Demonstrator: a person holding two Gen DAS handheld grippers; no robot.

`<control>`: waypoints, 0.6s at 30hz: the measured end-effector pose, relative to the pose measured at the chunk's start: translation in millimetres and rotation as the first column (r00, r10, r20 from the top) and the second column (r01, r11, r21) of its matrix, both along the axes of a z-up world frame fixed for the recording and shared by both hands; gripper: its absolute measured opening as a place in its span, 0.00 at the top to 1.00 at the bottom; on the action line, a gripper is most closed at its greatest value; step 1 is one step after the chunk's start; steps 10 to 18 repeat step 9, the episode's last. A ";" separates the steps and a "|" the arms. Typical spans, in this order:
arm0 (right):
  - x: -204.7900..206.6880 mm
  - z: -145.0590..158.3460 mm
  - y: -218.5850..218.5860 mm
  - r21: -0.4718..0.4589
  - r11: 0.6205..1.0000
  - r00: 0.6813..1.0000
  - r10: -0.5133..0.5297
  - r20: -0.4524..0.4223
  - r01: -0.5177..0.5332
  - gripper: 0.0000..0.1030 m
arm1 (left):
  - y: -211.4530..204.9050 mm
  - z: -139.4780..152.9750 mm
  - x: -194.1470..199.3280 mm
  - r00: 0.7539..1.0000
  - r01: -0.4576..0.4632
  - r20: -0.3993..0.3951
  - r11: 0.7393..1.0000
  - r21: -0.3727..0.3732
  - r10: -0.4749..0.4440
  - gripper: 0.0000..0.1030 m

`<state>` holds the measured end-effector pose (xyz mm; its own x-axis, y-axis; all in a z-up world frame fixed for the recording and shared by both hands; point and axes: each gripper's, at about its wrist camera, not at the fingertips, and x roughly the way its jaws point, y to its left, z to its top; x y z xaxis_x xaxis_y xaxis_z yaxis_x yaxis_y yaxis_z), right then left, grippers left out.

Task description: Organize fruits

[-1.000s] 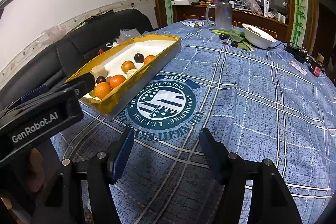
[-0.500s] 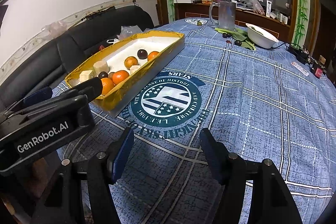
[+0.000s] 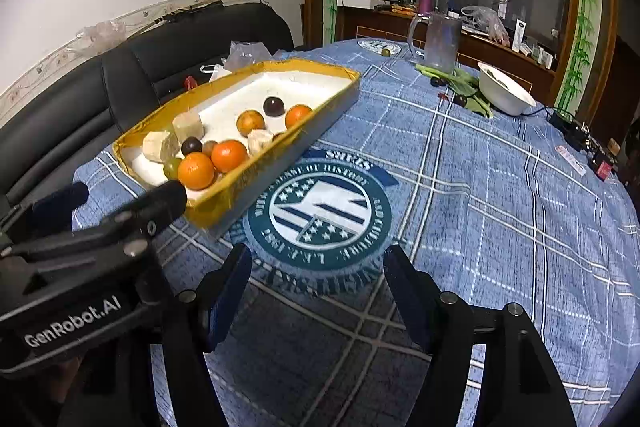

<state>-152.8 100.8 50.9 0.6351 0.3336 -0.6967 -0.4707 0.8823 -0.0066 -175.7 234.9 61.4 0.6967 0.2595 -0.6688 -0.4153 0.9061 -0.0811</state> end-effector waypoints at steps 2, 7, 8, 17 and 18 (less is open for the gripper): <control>0.5 3.3 3.3 0.003 1.000 1.000 0.006 0.007 -0.006 0.28 | 1.0 1.0 0.8 1.000 -0.001 -0.005 1.000 -0.002 0.001 0.00; 0.3 5.1 8.6 -0.001 1.000 1.000 0.026 0.011 -0.026 0.27 | -7.1 3.4 3.4 1.000 0.020 -0.017 1.000 0.008 -0.020 0.00; 0.0 5.7 7.1 0.000 1.000 1.000 0.028 0.012 -0.028 0.27 | -10.3 3.9 4.7 0.999 0.032 -0.020 0.999 0.007 -0.032 0.00; -0.3 6.9 3.4 0.003 1.000 1.000 0.023 0.017 -0.023 0.27 | -14.5 4.3 6.0 0.999 0.040 -0.024 0.999 0.010 -0.040 0.00; -0.3 6.9 3.4 0.003 1.000 1.000 0.023 0.017 -0.023 0.27 | -14.5 4.3 6.0 0.999 0.040 -0.024 0.999 0.010 -0.040 0.00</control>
